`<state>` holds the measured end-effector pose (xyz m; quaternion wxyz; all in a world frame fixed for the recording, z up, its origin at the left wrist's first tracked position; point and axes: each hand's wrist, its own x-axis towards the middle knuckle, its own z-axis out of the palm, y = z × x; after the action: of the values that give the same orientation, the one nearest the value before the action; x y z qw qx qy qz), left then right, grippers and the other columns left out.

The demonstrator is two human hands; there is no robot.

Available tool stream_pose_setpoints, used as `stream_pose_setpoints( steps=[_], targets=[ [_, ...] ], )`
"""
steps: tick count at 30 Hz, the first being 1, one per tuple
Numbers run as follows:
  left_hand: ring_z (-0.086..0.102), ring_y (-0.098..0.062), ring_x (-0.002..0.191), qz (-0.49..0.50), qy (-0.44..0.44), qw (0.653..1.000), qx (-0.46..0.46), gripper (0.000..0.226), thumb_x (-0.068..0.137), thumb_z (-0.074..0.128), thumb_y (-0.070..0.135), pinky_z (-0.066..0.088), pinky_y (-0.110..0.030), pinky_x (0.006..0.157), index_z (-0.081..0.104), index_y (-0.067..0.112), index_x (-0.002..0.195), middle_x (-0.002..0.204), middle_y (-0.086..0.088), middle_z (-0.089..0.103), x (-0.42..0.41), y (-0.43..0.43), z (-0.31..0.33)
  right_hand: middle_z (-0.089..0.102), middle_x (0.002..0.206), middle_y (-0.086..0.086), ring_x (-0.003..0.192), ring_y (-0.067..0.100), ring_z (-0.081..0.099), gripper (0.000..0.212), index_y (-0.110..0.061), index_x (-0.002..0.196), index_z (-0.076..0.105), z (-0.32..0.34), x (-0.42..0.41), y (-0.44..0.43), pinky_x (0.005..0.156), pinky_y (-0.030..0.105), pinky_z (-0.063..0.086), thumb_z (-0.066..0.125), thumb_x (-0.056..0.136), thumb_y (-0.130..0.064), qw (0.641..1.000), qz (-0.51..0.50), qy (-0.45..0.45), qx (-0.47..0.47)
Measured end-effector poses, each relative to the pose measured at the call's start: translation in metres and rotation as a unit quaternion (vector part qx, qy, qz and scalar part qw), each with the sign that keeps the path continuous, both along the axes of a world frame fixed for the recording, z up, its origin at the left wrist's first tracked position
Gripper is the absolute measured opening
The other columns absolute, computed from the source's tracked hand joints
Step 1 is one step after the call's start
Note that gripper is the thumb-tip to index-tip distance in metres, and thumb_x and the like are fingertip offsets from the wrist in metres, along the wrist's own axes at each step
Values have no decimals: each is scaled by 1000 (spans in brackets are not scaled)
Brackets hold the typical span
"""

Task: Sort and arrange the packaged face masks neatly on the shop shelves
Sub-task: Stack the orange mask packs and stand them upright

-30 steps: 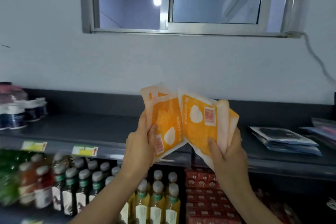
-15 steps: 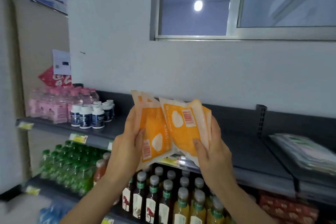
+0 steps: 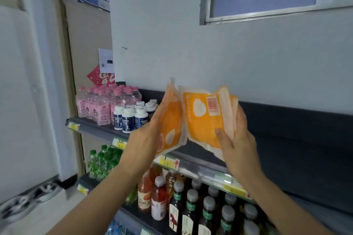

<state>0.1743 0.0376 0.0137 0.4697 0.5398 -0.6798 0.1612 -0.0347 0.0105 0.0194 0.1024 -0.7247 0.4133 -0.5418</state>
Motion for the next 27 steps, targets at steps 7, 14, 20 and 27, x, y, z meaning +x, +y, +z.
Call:
stream_pose_setpoints(
  steps=[7,14,20,27],
  targets=[
    [63,-29,60,7,-260,960,100,115,75,66,-1,53,-37,51,-15,49,140,110,-9,64,27,-100,-8,40,143,5,121,28,46,66,-36,148,5,25,-27,-89,97,45,41,46,97,-24,996,-49,70,-28],
    [58,-35,107,-26,-440,866,234,95,92,33,-2,50,-44,82,-33,59,121,154,-3,27,28,-171,-27,48,134,12,112,33,50,66,-35,148,6,39,-46,-152,92,45,41,47,97,-22,987,-89,135,-25],
    [66,-25,84,-41,-455,879,138,52,95,32,31,49,-30,66,24,32,147,128,-3,60,39,-214,-23,50,123,10,91,16,44,65,-39,147,2,35,-32,-180,79,33,37,42,98,-24,975,-84,205,-27],
    [29,-14,138,-108,-296,904,289,102,56,15,92,36,-37,107,37,38,139,153,13,25,72,-246,-42,45,118,3,81,26,54,68,-54,130,-20,37,4,-193,78,41,47,35,99,-26,951,-131,274,-51]
  ],
)
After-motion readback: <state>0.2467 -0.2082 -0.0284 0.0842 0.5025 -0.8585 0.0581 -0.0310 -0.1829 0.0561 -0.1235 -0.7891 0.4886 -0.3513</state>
